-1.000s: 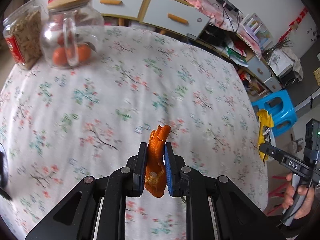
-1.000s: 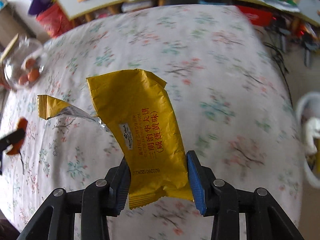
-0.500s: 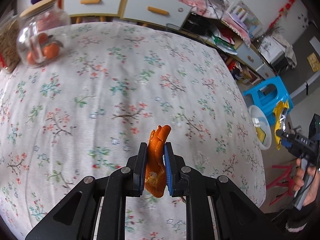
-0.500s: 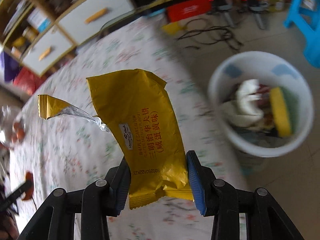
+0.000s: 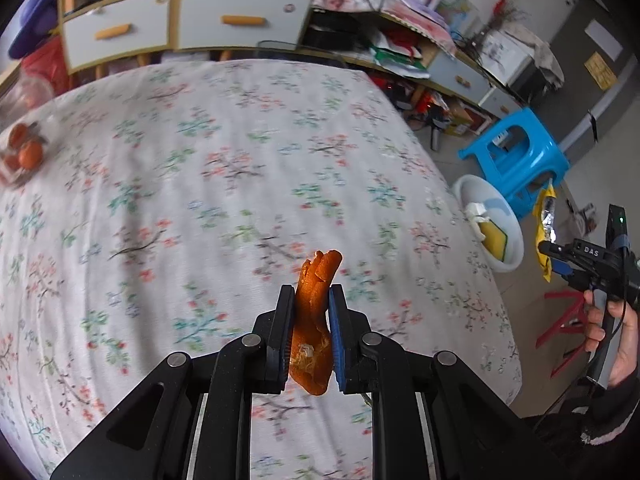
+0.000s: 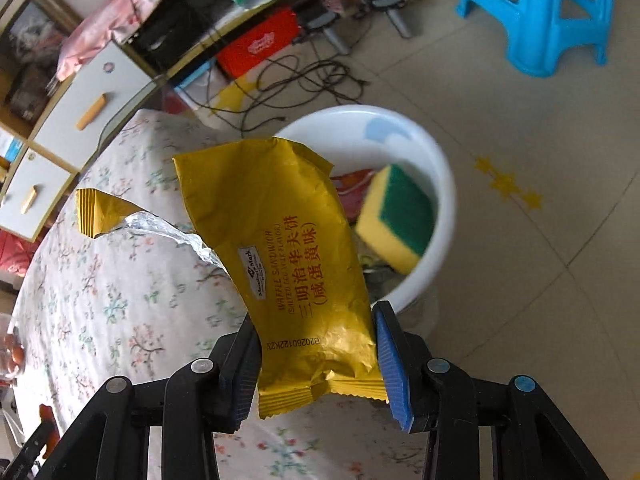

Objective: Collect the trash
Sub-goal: 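Carry the bread wrapper and orange peel to the bucket and release both inside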

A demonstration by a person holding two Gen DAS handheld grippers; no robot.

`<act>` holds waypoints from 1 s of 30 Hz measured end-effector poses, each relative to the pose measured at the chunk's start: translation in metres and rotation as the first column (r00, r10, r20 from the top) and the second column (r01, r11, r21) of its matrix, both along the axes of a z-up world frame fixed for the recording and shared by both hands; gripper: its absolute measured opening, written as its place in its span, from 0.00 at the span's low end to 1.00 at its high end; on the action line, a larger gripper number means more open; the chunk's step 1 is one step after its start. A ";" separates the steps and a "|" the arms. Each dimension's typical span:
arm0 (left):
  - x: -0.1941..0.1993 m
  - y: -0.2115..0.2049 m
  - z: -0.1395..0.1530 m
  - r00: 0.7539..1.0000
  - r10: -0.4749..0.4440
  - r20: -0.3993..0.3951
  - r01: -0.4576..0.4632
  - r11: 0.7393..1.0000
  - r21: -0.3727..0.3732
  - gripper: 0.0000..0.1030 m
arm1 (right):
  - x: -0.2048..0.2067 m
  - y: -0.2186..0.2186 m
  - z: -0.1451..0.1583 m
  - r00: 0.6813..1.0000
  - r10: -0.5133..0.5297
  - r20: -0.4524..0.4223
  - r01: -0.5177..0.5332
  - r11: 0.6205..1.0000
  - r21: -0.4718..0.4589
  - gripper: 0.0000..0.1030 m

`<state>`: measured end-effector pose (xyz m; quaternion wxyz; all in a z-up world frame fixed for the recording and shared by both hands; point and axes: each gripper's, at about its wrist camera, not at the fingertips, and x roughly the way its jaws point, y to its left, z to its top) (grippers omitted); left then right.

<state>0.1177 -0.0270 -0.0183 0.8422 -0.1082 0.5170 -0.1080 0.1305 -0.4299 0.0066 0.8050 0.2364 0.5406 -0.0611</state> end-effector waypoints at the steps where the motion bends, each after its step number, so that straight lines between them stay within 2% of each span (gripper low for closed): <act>1: 0.002 -0.007 0.001 1.000 -0.009 0.001 0.009 1.000 -0.001 0.17 | 0.000 -0.005 -0.001 1.000 -0.003 -0.003 0.003 1.000 0.002 0.46; 9: 0.016 -0.068 0.007 0.995 -0.097 0.008 0.097 0.995 0.003 0.17 | 0.007 -0.017 -0.005 0.999 -0.034 0.011 0.033 0.999 0.015 0.50; 11: 0.019 -0.083 0.009 0.992 -0.123 0.021 0.123 0.992 0.005 0.17 | 0.011 -0.020 -0.007 0.999 -0.042 0.028 0.041 0.999 0.032 0.59; 13: 0.024 -0.100 0.011 0.988 -0.151 0.035 0.150 0.989 0.006 0.17 | 0.014 -0.024 -0.009 0.997 -0.069 0.032 0.067 0.997 0.048 0.78; 23: 0.059 -0.174 -0.003 0.972 -0.234 0.035 0.234 0.972 0.004 0.17 | -0.002 -0.059 -0.006 0.986 -0.165 0.026 0.161 0.982 0.100 0.79; 30: 0.085 -0.224 -0.004 0.962 -0.269 0.052 0.270 0.963 -0.001 0.18 | -0.012 -0.066 0.000 0.988 -0.151 0.010 0.151 0.987 0.056 0.79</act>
